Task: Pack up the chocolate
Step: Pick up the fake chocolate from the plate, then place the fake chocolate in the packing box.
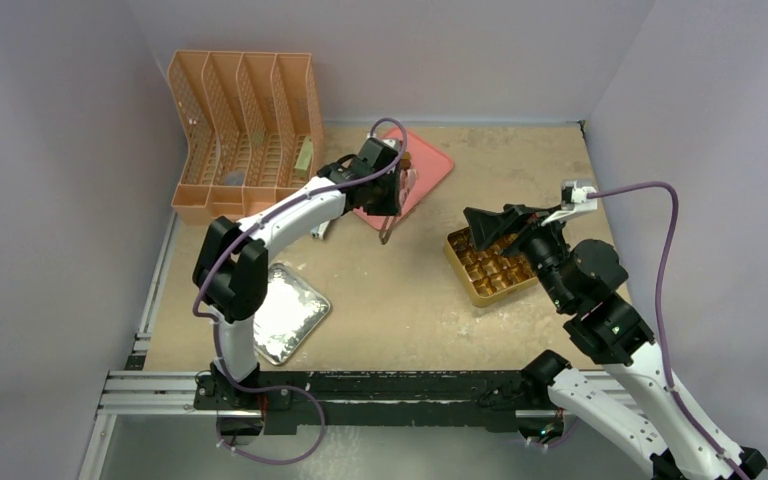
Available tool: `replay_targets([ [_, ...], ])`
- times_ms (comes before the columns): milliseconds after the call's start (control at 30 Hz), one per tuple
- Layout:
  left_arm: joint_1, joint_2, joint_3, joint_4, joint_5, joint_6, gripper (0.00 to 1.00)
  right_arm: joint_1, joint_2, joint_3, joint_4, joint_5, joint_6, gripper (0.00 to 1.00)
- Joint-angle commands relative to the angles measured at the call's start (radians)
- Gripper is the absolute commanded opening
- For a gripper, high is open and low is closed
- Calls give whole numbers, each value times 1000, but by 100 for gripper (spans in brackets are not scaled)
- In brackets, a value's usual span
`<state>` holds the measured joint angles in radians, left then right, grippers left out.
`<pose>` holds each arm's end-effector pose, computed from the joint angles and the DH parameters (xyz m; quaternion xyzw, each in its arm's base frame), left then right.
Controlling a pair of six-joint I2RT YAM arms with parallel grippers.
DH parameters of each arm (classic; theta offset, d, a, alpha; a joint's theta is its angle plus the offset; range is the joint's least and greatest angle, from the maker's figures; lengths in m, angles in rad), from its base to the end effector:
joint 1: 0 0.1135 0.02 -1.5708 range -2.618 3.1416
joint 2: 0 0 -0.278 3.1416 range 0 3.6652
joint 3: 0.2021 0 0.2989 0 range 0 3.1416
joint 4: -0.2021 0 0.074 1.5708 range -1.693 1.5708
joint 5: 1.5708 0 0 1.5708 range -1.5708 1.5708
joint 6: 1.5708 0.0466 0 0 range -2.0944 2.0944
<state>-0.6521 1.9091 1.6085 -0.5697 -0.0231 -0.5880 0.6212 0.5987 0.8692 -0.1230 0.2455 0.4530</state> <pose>0.3881 -0.2950 0.2542 0.0261 0.9389 -0.1905 0.2855 0.1484 0.0923 0.4238 0.0380 0.6537 0.3158 0.6867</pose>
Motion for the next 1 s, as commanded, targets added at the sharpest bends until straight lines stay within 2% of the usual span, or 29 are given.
replay_targets([
  [0, -29, -70, -11, 94, 74, -36, 18, -3, -19, 22, 34, 16, 1, 99],
  [267, -114, -71, 1, 150, 117, -61, 18, -3, -22, 25, 30, 21, 0, 99],
  [667, -223, -52, -43, 322, 290, -172, 19, -3, -22, 31, 34, 21, -4, 99],
  [967, -266, 1, -42, 338, 312, -179, 19, -2, -16, 30, 39, 18, -2, 99],
])
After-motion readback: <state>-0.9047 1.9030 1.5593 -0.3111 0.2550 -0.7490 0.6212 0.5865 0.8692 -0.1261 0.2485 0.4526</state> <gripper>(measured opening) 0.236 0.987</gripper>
